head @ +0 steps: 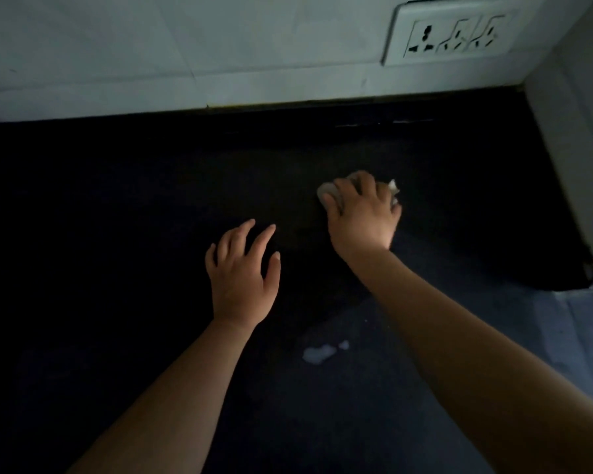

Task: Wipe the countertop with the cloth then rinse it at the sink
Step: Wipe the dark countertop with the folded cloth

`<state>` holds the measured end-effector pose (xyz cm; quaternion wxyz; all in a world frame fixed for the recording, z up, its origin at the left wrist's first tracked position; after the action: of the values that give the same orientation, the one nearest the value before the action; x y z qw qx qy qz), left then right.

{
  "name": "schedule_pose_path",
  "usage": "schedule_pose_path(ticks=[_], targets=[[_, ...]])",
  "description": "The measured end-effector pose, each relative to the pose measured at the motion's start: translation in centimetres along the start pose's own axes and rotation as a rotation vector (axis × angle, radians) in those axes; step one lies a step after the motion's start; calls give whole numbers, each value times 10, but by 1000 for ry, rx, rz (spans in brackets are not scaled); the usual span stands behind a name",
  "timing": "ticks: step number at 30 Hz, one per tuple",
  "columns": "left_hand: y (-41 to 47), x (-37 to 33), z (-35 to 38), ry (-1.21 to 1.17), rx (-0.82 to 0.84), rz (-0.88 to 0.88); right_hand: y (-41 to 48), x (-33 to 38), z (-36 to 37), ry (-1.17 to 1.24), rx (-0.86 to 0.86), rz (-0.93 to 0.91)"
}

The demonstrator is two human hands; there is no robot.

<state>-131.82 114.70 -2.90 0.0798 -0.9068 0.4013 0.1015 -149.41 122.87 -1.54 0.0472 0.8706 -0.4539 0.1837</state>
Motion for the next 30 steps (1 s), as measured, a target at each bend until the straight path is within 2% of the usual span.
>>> schedule_pose_path(ticks=[2,5,7,9,12,15,16,18,21,23,26,30], targets=[[1,0,0,-7,-6,-3,-4,15,6,-8,23,-102],[1,0,0,2,-8,2,-42,13,10,-34,55,-350],[1,-1,0,5,5,2,-63,-7,7,-68,55,-407],[0,-2,-1,-7,13,5,-62,-35,-3,-76,27,-349],[0,-2,-3,-8,16,9,-25,-66,-20,-11,-33,-130],[5,-8,-8,-80,-12,70,13,-61,-24,-22,-23,42],[8,-15,-9,-105,-22,110,14,-54,-24,-19,-12,48],[19,-34,-9,-106,-6,192,-3,-47,-21,-5,-2,-50],[28,-63,1,-49,94,274,-51,-67,-22,-44,-41,-152],[26,-68,8,-48,102,280,-59,-94,-32,-46,-90,-111],[27,-63,12,-64,62,280,-25,-117,-43,-29,-72,3],[27,-63,13,-53,53,291,10,-105,-45,-5,-51,174]])
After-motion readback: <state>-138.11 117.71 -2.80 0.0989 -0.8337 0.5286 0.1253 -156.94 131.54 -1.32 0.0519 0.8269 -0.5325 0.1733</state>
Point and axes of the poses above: each hand's wrist, its own y-axis towards the middle knuckle, its own z-axis out of the palm, x = y × z, the point moved 1 cm from there along y, towards the middle knuckle, and after that the axes turned 7 degrees about x, right-handed, at the moved point
